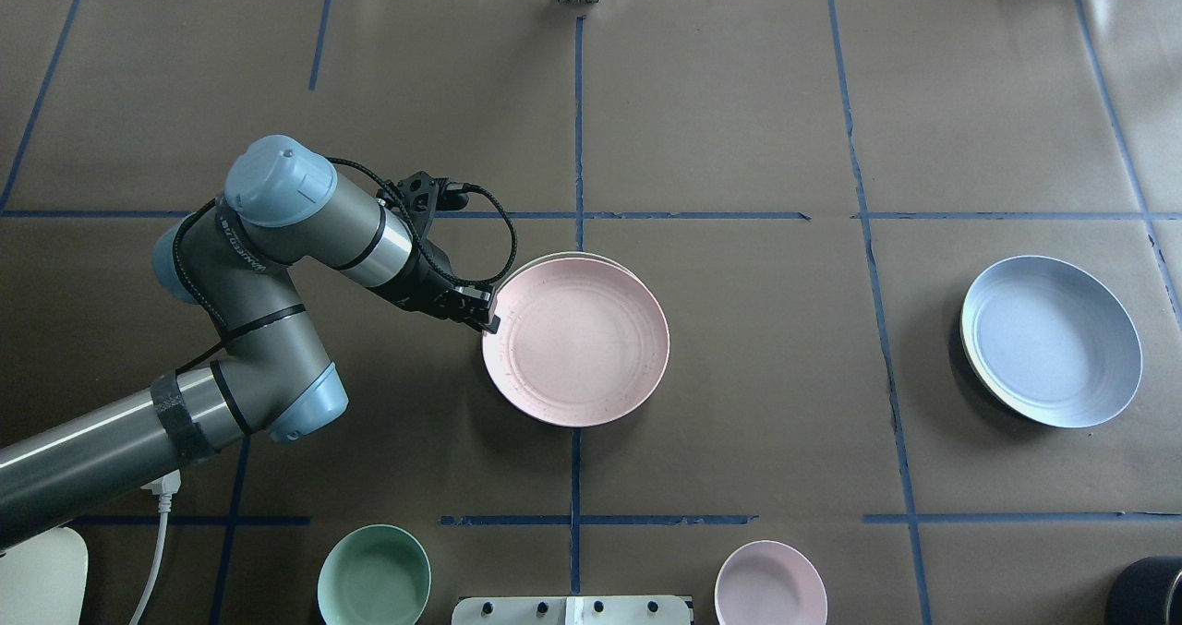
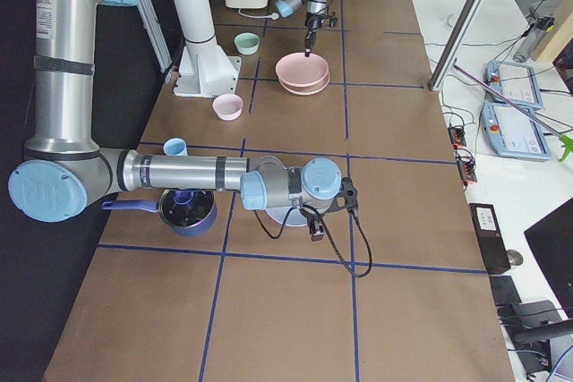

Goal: Stack three plates with pink and blue
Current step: 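Open and raise the left gripper while the right arm reaches toward the blue plate, then grip the light blue plate rim with the right gripper and lift it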

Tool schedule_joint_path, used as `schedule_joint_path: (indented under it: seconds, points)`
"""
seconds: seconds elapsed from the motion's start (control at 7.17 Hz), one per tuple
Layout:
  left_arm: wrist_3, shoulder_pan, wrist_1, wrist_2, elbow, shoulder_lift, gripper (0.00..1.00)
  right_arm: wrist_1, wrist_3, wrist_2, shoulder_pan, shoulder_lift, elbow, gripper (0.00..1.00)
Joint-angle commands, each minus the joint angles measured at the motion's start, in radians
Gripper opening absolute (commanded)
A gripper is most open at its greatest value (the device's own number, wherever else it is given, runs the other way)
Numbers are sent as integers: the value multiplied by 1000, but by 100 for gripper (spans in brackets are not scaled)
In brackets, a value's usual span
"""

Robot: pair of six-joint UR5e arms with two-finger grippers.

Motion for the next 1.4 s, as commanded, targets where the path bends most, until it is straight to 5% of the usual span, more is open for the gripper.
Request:
schedule_joint_path:
  seconds: [0.0, 0.14, 0.56, 0.7, 0.84, 0.98, 1.26]
  points:
    - [-11, -61, 0, -20, -63, 41, 100, 3, 63, -2, -47, 4, 5, 100]
    - [-21, -83, -1, -25, -107, 82, 100, 94, 232, -11, -96, 2, -4, 100]
    - [-61, -92, -1, -23, -119, 87, 100, 732, 758, -146, -266, -22, -224, 98]
    - [-63, -92, -1, -23, -122, 87, 100, 803, 831, -147, -282, -22, -273, 97]
    - [-63, -92, -1, -23, -122, 87, 100, 803, 881, -143, -283, -21, -271, 81]
    - [-63, -92, -1, -23, -126, 87, 100, 803, 883, -146, -303, -29, -275, 40]
    - [-84, -92, -1, -22, -137, 87, 100, 806, 881, -144, -322, -61, -272, 3]
